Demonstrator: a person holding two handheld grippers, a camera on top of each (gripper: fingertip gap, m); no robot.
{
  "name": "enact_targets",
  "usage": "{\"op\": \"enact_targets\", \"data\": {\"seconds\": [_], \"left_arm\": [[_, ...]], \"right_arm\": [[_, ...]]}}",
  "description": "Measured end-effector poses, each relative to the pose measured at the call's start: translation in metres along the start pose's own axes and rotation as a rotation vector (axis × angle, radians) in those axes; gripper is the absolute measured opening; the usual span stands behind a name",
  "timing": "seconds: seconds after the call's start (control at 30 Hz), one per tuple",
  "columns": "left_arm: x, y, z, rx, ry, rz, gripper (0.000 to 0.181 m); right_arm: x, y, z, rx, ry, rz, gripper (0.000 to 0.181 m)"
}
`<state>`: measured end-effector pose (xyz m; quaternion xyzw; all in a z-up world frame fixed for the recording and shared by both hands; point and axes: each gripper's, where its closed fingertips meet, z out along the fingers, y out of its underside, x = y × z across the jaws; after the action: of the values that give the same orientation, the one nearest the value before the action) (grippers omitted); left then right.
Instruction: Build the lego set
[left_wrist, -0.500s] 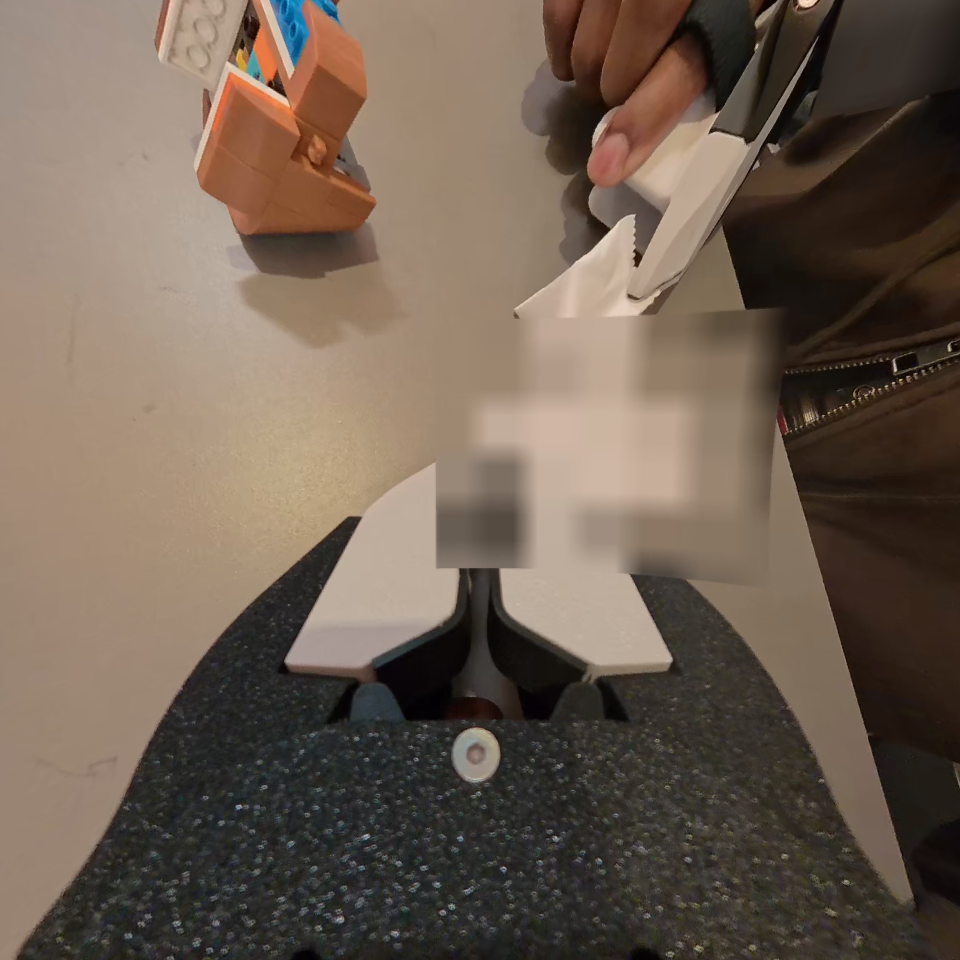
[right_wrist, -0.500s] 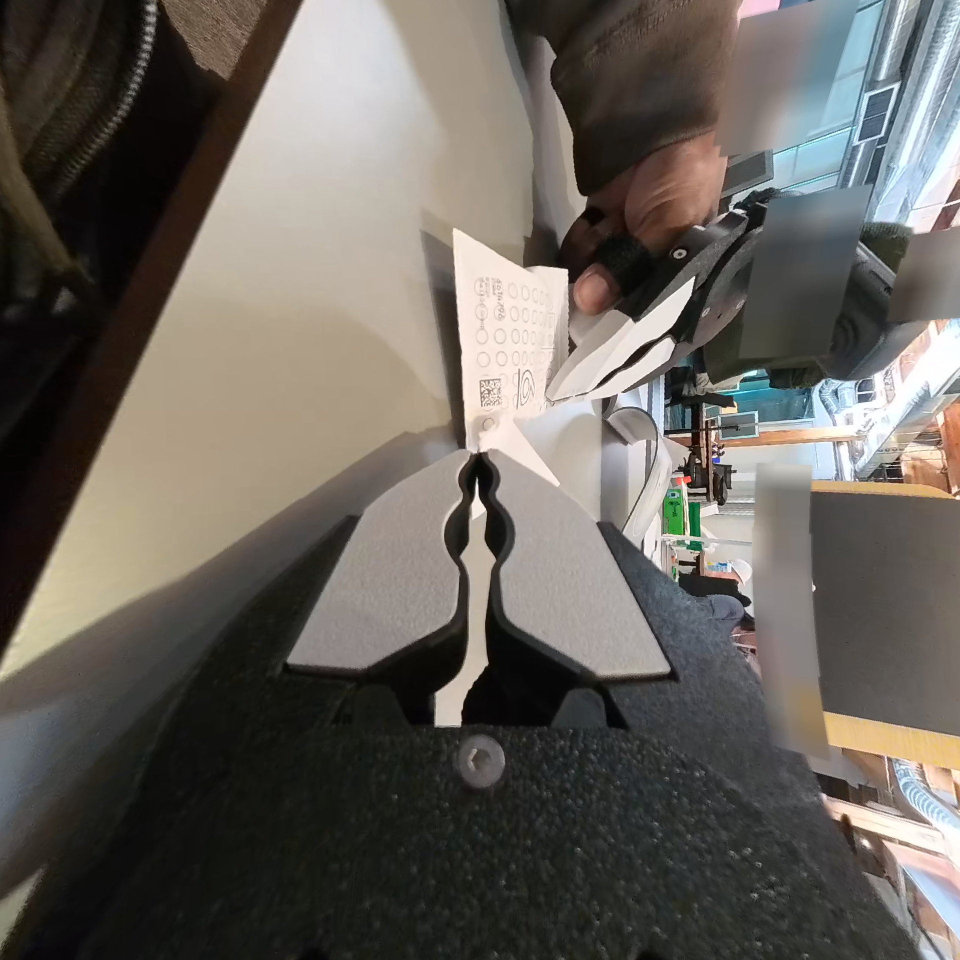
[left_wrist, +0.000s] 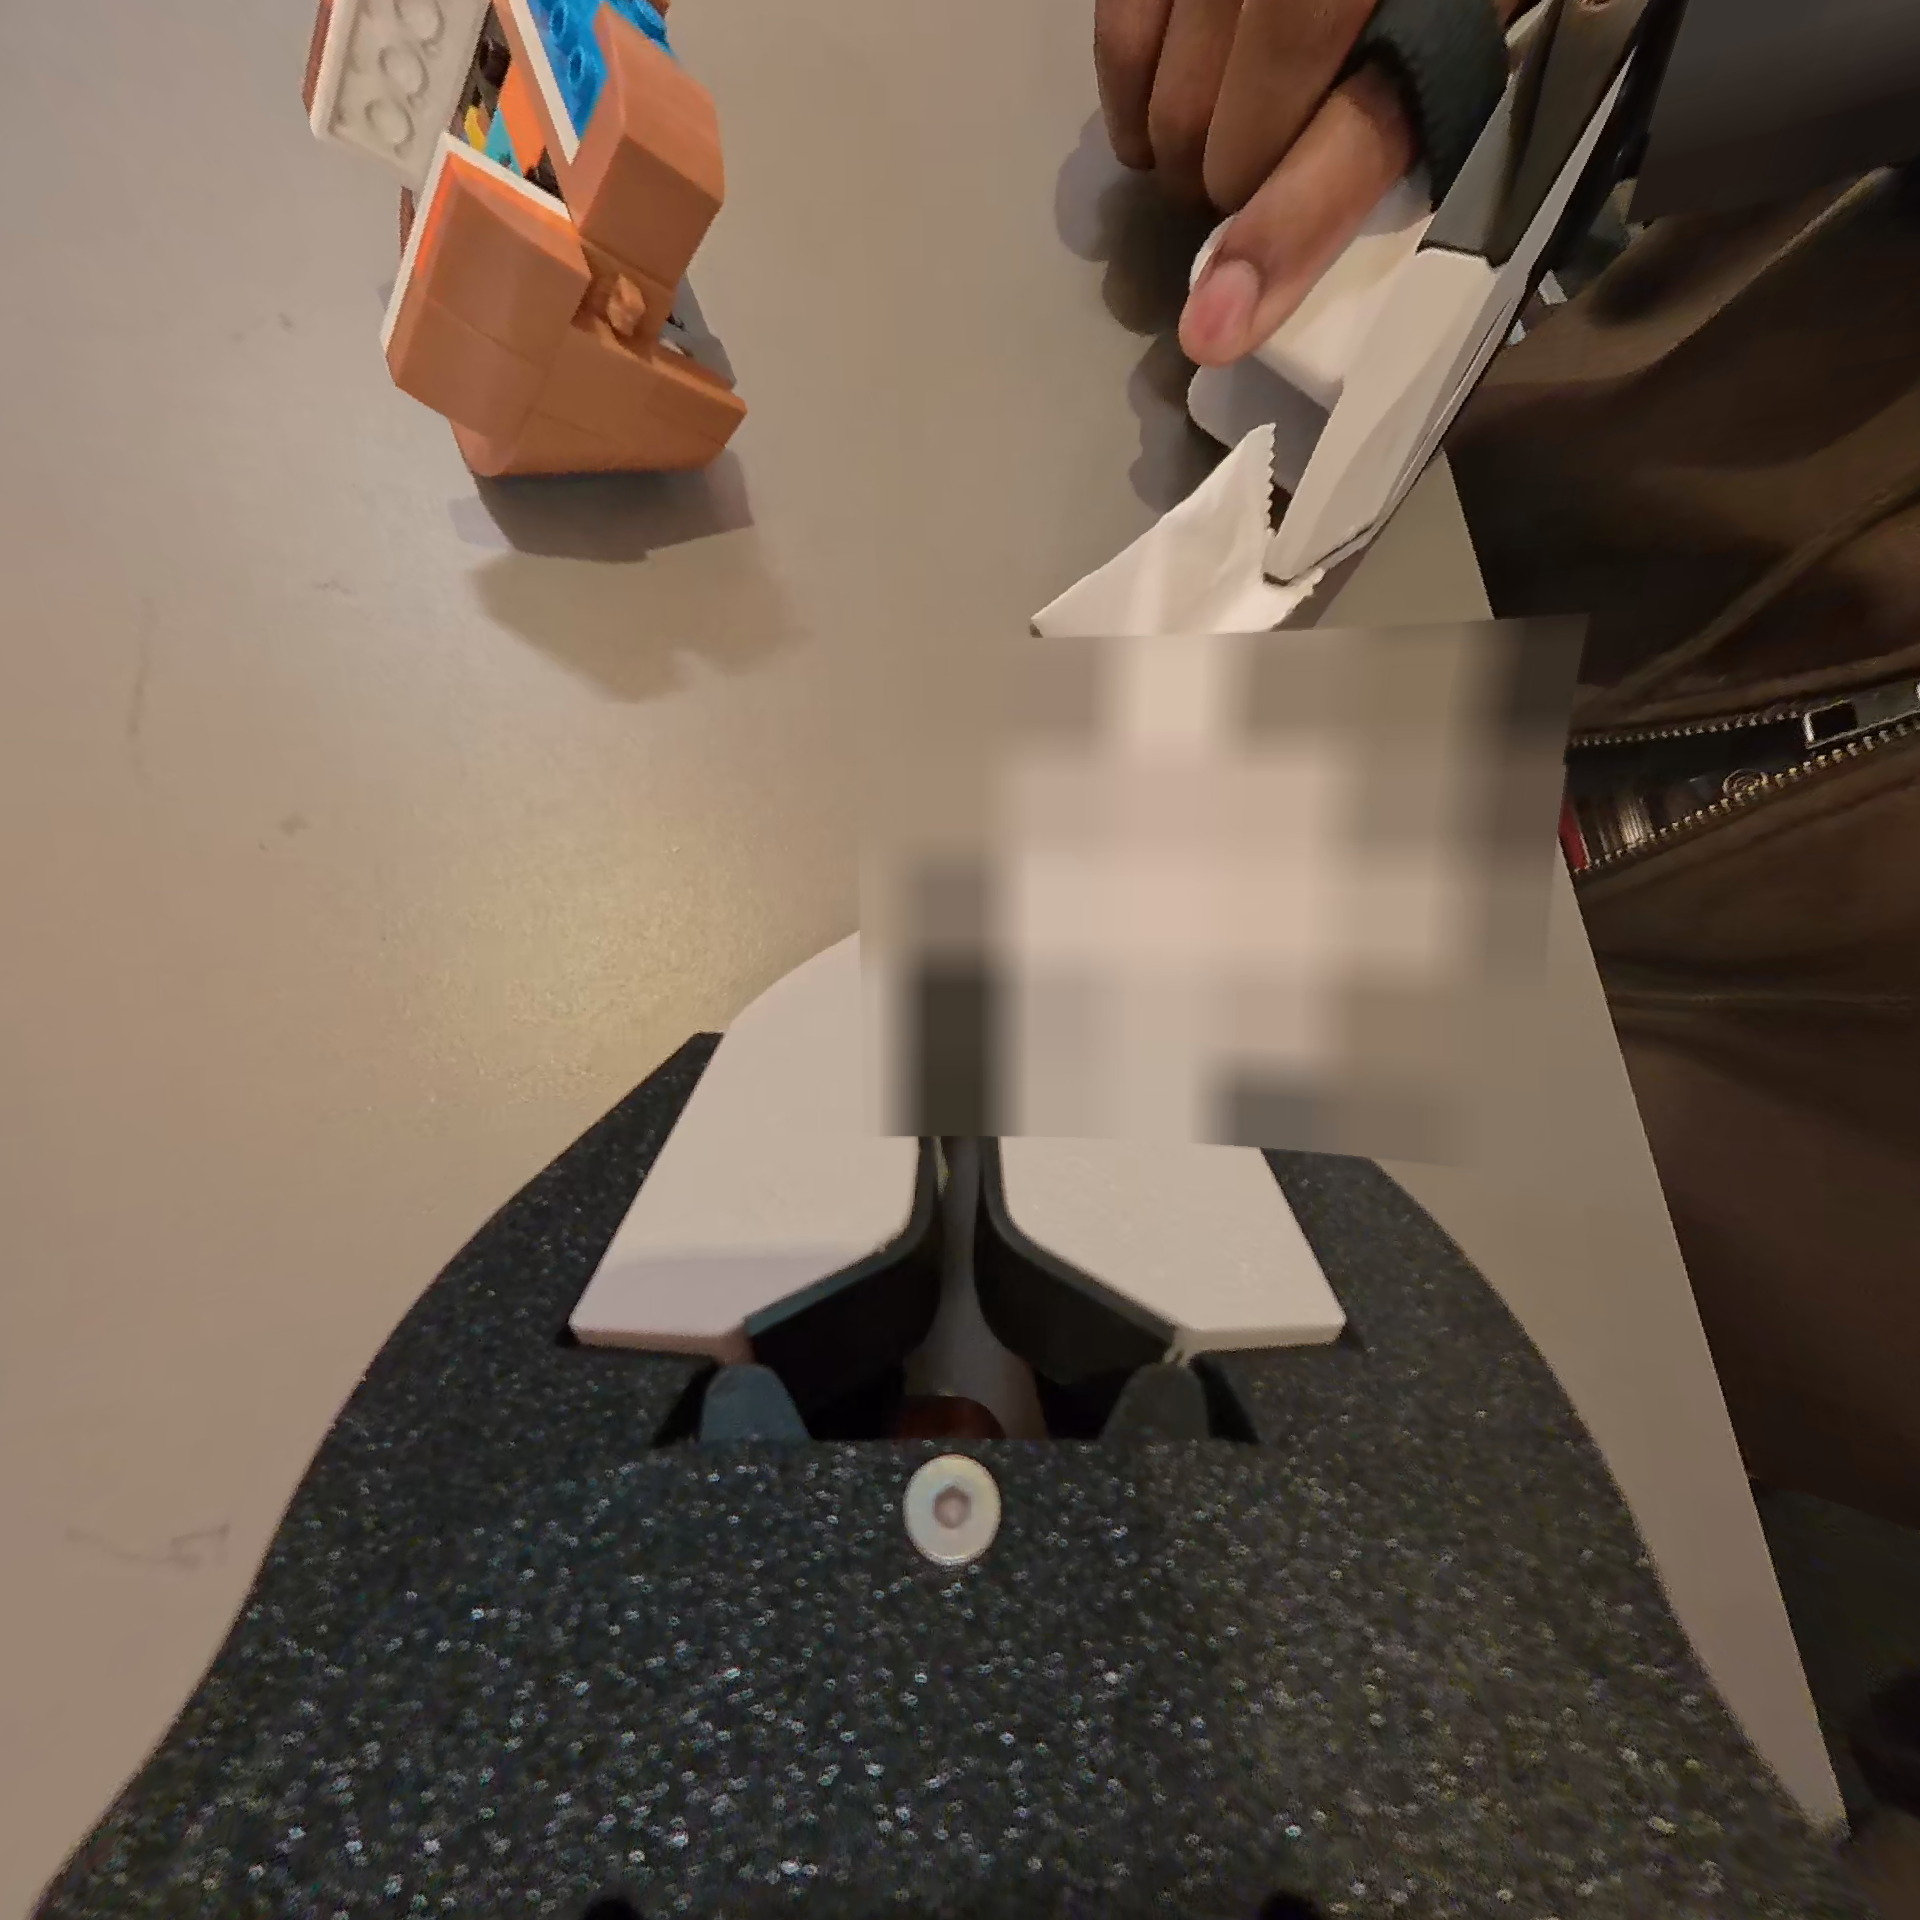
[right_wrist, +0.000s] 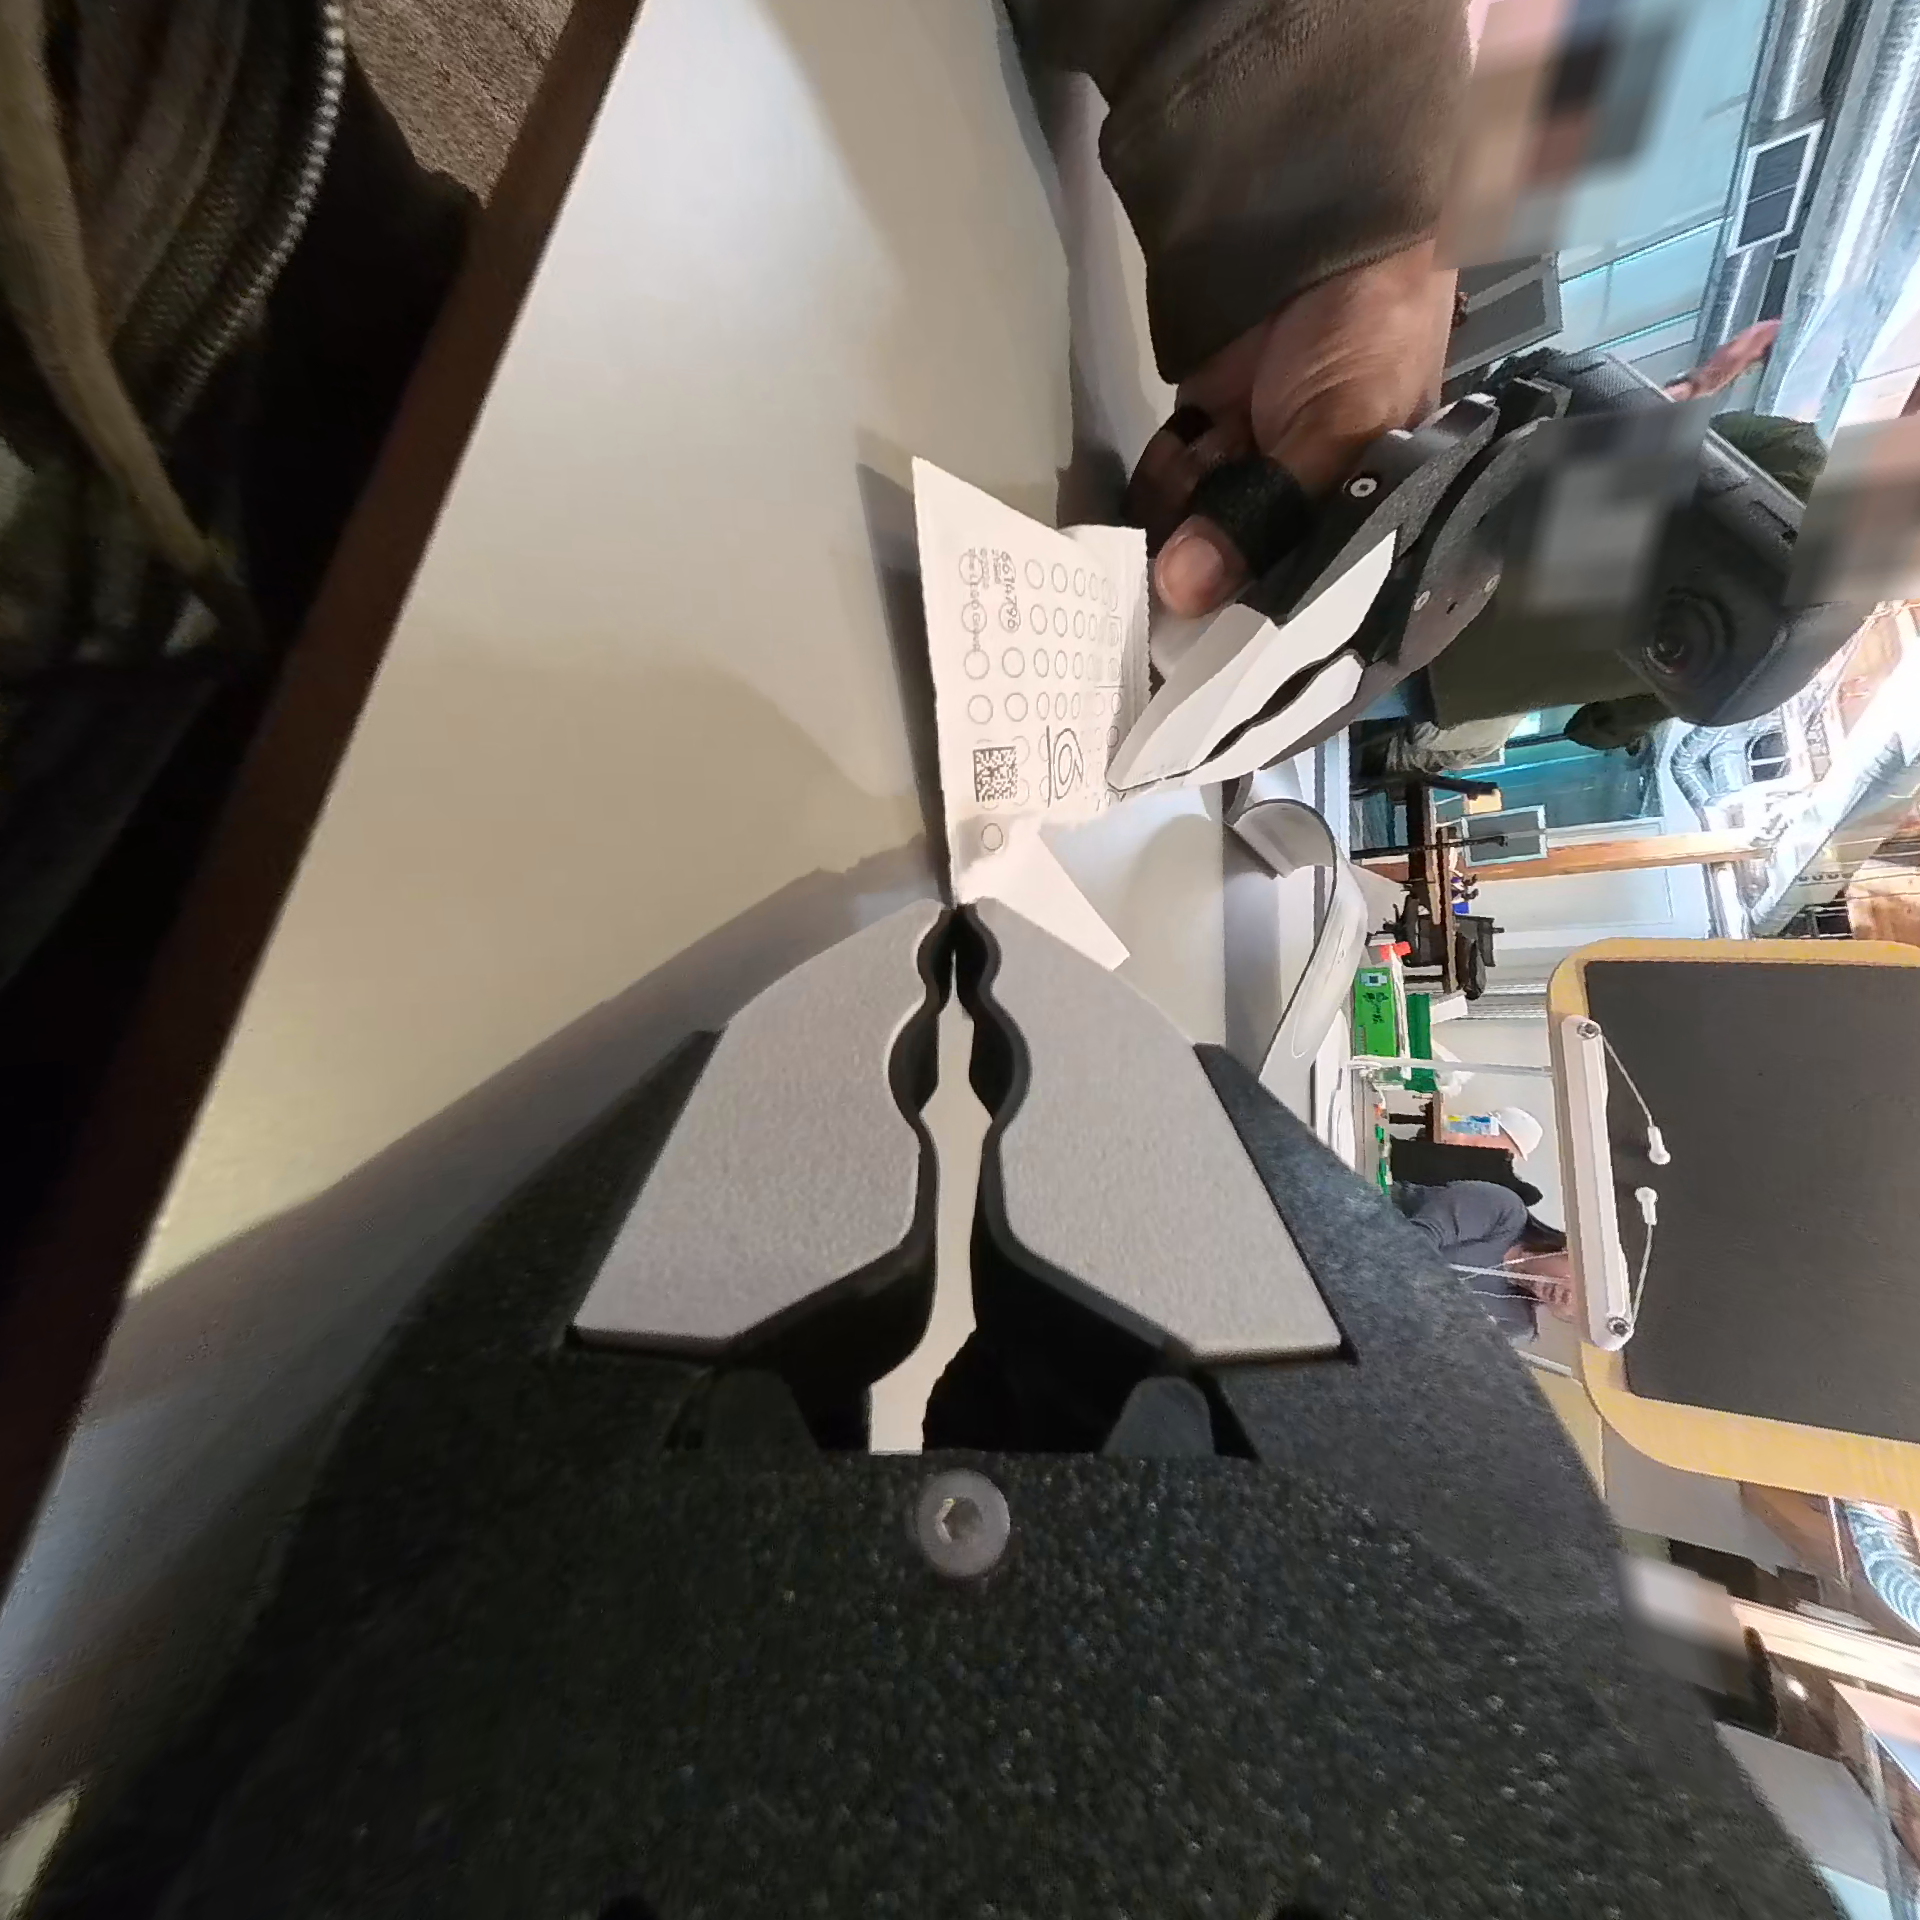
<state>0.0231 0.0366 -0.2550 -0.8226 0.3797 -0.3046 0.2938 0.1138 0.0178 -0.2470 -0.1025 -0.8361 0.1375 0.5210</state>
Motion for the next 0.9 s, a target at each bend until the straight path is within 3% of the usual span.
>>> {"op": "enact_targets", "data": {"seconds": [0.27, 0.47, 0.67, 0.9], "left_arm": [[0.002, 0.000, 0.001, -0.008, 0.002, 0.015, 0.000], [0.001, 0.002, -0.001, -0.003, -0.013, 0.043, 0.000], [0.001, 0.002, -0.002, 0.004, -0.023, 0.068, 0.000], [0.002, 0.003, -0.001, -0.004, -0.033, 0.099, 0.000]], "right_arm": [[-0.002, -0.002, -0.002, 0.019, -0.011, -0.005, 0.000], [0.027, 0.003, -0.006, 0.041, 0.099, -0.004, 0.002], [0.050, 0.007, -0.016, 0.053, 0.092, 0.038, 0.019], [0.062, 0.013, 0.015, -0.020, -0.106, 0.186, 0.045]]}}
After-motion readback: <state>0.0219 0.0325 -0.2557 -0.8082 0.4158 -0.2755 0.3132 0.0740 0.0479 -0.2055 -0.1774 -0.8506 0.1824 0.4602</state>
